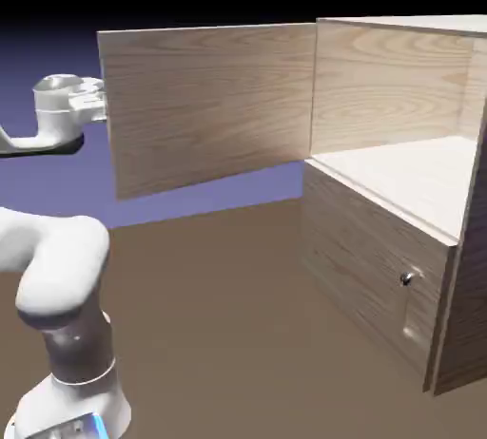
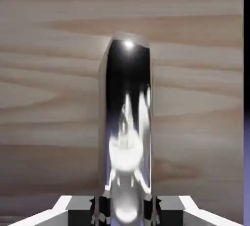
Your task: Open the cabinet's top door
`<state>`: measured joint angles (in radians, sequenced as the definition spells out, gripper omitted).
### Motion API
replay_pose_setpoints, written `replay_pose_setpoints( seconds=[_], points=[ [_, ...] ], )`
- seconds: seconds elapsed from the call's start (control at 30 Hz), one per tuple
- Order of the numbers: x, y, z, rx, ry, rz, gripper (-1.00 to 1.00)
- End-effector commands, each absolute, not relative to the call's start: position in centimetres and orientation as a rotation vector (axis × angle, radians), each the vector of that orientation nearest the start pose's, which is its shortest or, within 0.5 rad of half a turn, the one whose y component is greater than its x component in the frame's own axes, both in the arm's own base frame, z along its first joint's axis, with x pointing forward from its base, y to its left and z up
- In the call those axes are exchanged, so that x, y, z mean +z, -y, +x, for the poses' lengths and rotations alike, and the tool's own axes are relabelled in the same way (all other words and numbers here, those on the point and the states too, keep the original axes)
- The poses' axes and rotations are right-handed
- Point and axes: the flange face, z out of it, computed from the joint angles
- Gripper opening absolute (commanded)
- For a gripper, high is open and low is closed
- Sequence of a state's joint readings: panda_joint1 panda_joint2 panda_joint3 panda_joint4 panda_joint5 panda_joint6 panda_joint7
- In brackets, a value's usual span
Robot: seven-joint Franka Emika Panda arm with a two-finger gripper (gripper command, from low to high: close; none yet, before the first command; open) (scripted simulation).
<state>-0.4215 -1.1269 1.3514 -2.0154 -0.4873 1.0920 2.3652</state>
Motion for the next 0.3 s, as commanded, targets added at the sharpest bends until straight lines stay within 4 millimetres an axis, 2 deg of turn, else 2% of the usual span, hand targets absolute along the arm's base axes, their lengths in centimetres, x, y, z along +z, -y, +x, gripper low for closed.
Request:
replay_pose_setpoints(
  seconds=[0.0,0.27],
  points=[
    [52.0,-39.7,14.6,-2.468,-2.309,-1.181,-1.00],
    [52.0,-45.4,15.8,-2.496,-2.456,-1.074,-1.00]
  ],
)
